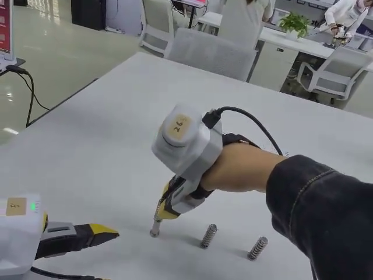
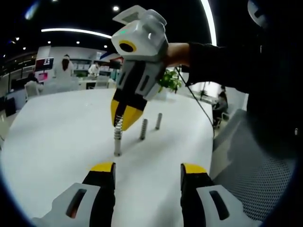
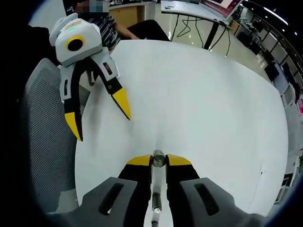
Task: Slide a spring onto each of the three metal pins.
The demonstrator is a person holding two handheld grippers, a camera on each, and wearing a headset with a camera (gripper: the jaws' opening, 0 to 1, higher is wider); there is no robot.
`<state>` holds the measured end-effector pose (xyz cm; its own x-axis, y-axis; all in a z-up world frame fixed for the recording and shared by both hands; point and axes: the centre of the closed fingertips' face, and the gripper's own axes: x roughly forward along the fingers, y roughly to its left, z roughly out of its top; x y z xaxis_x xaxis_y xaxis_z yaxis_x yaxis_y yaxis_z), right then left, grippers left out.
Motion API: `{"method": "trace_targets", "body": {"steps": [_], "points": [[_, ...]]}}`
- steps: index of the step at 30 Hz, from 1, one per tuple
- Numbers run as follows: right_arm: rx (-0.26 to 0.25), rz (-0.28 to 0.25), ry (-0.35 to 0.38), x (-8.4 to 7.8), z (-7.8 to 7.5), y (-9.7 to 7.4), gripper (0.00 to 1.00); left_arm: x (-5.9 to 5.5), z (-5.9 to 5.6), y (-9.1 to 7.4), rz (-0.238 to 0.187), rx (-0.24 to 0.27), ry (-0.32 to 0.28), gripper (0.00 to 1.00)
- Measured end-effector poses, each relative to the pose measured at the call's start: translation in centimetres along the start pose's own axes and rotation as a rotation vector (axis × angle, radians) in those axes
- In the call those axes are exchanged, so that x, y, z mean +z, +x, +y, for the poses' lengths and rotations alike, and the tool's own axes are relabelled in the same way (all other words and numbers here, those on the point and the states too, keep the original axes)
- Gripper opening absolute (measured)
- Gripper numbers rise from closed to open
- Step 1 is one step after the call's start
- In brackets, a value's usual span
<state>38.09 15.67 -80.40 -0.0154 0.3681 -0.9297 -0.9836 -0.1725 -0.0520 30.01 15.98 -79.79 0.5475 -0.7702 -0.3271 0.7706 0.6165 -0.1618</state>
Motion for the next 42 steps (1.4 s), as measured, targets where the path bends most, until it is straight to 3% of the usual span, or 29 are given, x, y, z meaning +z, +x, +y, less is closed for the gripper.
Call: {"method": "trace_targets", "body": {"steps": [34, 42], "points": [[0.016, 0.045, 0.017, -1.4, 0.8, 3.5, 0.08, -0.4, 0.2, 0.0, 0.002, 0.005, -0.007, 0.49], [0.013, 0.03, 0.031, -1.3, 0.7, 3.5, 0.08, -0.4, 0.2, 0.1, 0.004, 0.004, -0.007, 0.49]]}}
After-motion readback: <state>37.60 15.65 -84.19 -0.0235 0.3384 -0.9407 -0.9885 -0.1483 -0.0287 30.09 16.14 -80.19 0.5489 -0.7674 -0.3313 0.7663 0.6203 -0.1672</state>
